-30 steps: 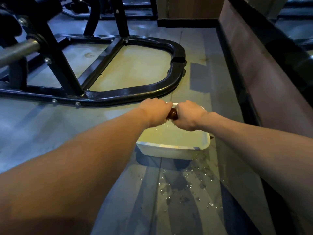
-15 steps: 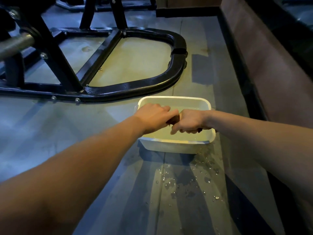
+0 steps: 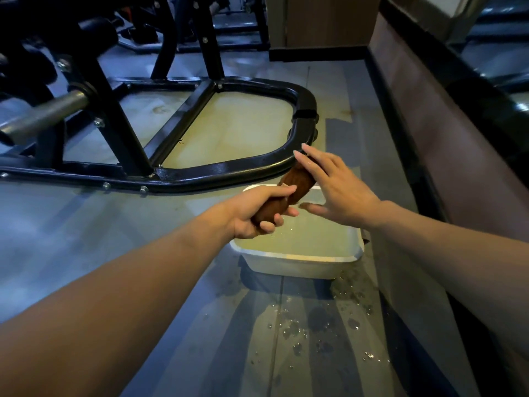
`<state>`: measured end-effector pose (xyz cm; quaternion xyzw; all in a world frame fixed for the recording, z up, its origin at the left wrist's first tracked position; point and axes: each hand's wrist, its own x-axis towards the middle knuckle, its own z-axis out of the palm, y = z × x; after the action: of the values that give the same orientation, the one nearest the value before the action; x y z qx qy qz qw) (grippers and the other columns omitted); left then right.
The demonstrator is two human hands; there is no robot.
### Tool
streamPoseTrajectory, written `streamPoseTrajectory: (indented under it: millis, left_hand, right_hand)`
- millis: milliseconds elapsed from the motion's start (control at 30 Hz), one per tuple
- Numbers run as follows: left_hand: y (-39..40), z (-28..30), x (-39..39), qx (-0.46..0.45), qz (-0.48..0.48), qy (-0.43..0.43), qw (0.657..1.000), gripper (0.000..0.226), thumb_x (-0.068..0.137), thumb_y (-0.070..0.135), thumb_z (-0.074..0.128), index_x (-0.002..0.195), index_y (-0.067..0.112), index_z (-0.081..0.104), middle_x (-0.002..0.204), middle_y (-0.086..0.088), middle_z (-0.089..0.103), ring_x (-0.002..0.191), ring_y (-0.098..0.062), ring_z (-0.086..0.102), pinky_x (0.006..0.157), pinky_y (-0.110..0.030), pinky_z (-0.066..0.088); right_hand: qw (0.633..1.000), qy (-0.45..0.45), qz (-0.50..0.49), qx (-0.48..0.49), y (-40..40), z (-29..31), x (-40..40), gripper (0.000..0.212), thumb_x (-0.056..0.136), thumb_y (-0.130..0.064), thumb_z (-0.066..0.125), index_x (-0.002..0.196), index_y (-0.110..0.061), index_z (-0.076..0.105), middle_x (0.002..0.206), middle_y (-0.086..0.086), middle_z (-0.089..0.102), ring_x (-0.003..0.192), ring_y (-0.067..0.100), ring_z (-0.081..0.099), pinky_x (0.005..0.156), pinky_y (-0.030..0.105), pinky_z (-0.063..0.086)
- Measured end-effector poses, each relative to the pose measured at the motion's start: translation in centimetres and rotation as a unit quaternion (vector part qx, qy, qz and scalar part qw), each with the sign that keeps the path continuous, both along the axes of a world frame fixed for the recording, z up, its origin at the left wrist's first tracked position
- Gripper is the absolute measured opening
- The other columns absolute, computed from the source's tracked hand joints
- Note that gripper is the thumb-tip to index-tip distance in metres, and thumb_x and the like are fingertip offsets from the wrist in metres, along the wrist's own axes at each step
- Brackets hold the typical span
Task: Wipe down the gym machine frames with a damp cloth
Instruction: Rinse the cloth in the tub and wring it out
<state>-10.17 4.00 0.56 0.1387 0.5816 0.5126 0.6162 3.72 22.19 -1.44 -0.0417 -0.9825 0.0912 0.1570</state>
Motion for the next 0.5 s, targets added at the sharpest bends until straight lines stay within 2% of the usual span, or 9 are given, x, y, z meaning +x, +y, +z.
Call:
streamPoseTrajectory:
  millis: [100,167,267,333,367,400,467,500]
  left_hand:
    - [-0.1,0.8,1.0,0.004,-0.058,-0.051,0.997,0.039,0.095,0.036,0.066,0.120,0.008,0.054,0.084,-0.007,0.061,0.050,-0.008,0.048,0.038,-0.013,0.031]
    - [-0.2,1.2,1.0,-0.005,-0.075,-0.053,0.996,0.043,0.095,0.037,0.066,0.119,0.004,0.055,0.080,-0.005,0.056,0.050,-0.007,0.046,0.038,-0.014,0.029]
    - [-0.3,1.8,1.3,-0.060,-0.102,0.020,0.993,0.036,0.096,0.033,0.069,0.115,0.005,0.057,0.074,-0.001,0.052,0.052,-0.007,0.044,0.038,-0.014,0.030]
    - [0.0,1.5,1.9,-0.085,-0.113,0.137,0.980,0.026,0.094,0.024,0.072,0.109,0.008,0.058,0.074,-0.001,0.054,0.055,-0.009,0.048,0.042,-0.018,0.036]
    - [0.5,1.1,2.3,-0.084,-0.116,0.249,0.958,0.021,0.092,0.020,0.074,0.104,0.010,0.060,0.074,-0.002,0.056,0.058,-0.012,0.052,0.045,-0.022,0.041]
    - [1.0,0.7,2.6,-0.076,-0.116,0.382,0.914,0.016,0.089,0.019,0.074,0.096,0.012,0.061,0.074,-0.002,0.058,0.061,-0.015,0.055,0.050,-0.027,0.046]
    - [2.0,0.0,2.8,-0.059,-0.124,0.601,0.787,0.012,0.087,0.021,0.072,0.088,0.018,0.060,0.076,0.001,0.061,0.070,-0.018,0.060,0.064,-0.033,0.052]
    - [2.3,-0.1,2.6,-0.064,-0.136,0.665,0.732,0.010,0.089,0.023,0.069,0.092,0.021,0.060,0.081,0.002,0.063,0.074,-0.018,0.061,0.068,-0.035,0.054]
  right_hand:
    - [0.996,0.065,0.057,0.004,-0.9,0.6,-0.9,0.097,0.084,-0.022,0.086,0.162,-0.017,0.029,0.164,0.009,0.029,0.144,0.030,0.040,0.114,0.039,0.042]
    - [0.991,0.080,0.102,0.043,-1.4,0.9,-1.4,0.080,0.086,-0.011,0.082,0.156,-0.012,0.041,0.147,0.012,0.051,0.127,0.027,0.056,0.102,0.037,0.053]
    - [0.993,0.028,0.099,0.061,-1.8,1.1,-1.4,0.054,0.091,-0.013,0.077,0.140,-0.011,0.055,0.118,0.008,0.066,0.101,0.025,0.066,0.082,0.038,0.057]
    - [0.994,-0.059,0.048,0.083,-2.2,1.6,-1.3,0.025,0.096,-0.026,0.071,0.118,-0.019,0.063,0.102,0.000,0.068,0.089,0.023,0.067,0.076,0.037,0.057]
    - [0.991,-0.100,0.014,0.091,-2.3,1.9,-1.3,0.011,0.097,-0.030,0.067,0.104,-0.022,0.063,0.092,-0.003,0.067,0.082,0.021,0.065,0.074,0.037,0.057]
    - [0.988,-0.124,-0.022,0.088,-2.4,2.2,-1.3,0.009,0.097,-0.030,0.064,0.092,-0.024,0.061,0.083,-0.004,0.064,0.076,0.020,0.063,0.072,0.038,0.056]
    - [0.985,-0.146,-0.087,0.043,-2.3,2.2,-1.4,0.016,0.096,-0.027,0.061,0.080,-0.024,0.058,0.074,-0.002,0.062,0.069,0.018,0.060,0.067,0.038,0.056]
    - [0.980,-0.162,-0.113,0.006,-2.4,2.2,-1.5,0.018,0.095,-0.025,0.061,0.077,-0.024,0.059,0.073,-0.001,0.062,0.068,0.018,0.061,0.064,0.036,0.055]
